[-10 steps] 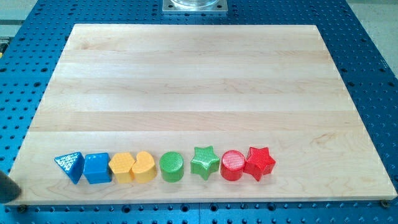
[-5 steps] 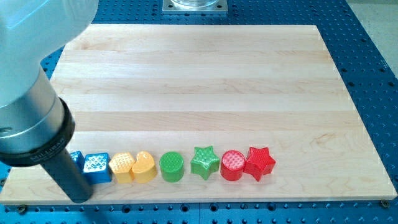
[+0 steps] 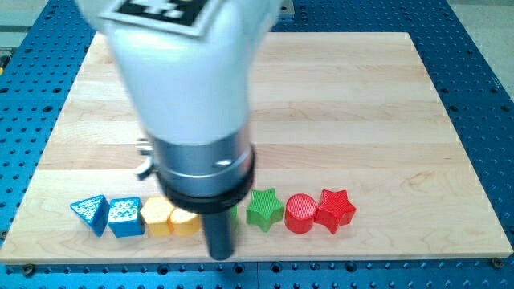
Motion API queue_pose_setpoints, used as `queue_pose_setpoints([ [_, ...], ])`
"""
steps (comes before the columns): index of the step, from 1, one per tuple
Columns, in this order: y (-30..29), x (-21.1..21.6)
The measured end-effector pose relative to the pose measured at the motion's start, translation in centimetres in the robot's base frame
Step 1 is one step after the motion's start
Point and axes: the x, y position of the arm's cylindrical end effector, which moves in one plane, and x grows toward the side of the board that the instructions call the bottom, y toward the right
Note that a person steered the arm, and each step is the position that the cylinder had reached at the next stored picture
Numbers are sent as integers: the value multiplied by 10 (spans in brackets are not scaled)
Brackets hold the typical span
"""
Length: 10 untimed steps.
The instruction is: Separate the red blocks
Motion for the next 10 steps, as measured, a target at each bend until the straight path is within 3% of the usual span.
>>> queue_pose_setpoints([
  [2, 86, -1],
  [4, 101, -6],
  [6, 104, -97],
  [7, 115, -91],
  [8, 135, -60],
  [10, 105, -65],
])
